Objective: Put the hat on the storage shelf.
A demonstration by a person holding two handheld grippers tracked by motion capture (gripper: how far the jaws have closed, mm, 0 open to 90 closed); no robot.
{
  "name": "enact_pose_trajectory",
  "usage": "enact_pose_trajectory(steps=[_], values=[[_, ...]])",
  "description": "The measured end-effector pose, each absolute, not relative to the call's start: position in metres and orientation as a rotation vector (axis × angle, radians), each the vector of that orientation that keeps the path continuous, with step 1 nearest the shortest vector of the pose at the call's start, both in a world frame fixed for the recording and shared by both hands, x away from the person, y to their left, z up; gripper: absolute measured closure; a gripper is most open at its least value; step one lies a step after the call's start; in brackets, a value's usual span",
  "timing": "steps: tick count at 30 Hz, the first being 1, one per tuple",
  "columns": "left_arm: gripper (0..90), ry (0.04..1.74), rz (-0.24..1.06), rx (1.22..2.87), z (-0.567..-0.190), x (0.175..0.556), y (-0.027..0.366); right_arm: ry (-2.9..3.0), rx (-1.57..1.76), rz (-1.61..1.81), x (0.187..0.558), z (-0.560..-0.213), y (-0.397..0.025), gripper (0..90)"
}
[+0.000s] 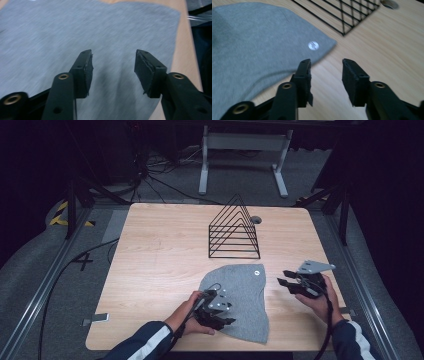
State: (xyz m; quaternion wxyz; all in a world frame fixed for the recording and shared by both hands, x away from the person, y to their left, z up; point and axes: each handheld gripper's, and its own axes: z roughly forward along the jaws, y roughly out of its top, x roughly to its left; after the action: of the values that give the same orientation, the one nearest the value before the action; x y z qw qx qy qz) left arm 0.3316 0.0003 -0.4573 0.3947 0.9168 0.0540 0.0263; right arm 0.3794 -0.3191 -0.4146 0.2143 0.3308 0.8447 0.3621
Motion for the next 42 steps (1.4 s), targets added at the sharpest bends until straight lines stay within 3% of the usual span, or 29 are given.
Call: enact_pose_trajectory(steps=[7, 20, 31, 37, 38, 39, 42], values=[[57.3, 0.080, 0.023, 2.322, -0.470, 0.326, -0.022, 2.400, 0.858, 0.962, 0.407, -0.433, -0.275, 80.7], [57.9, 0.153, 0.051, 2.400, -0.464, 0.336, 0.018, 2.514, 0.757, 0.802, 0.409, -0.451, -0.258, 88.6], [54.2, 0.412, 0.186, 2.415, -0.461, 0.357, 0.075, 2.646, 0.717, 0.756, 0.358, -0.445, -0.254, 89.7], [47.5, 0.592, 0.278, 2.375, -0.463, 0.375, 0.094, 2.771, 0.684, 0.813, 0.332, -0.444, -0.241, 89.5], [41.6, 0.636, 0.287, 2.370, -0.463, 0.377, 0.095, 2.788, 0.671, 0.811, 0.328, -0.444, -0.238, 88.4], [36.3, 0.662, 0.280, 2.365, -0.463, 0.380, 0.096, 2.801, 0.664, 0.818, 0.327, -0.443, -0.237, 79.9], [30.7, 0.723, 0.251, 2.347, -0.464, 0.386, 0.101, 2.763, 0.670, 0.835, 0.330, -0.438, -0.236, 71.4]])
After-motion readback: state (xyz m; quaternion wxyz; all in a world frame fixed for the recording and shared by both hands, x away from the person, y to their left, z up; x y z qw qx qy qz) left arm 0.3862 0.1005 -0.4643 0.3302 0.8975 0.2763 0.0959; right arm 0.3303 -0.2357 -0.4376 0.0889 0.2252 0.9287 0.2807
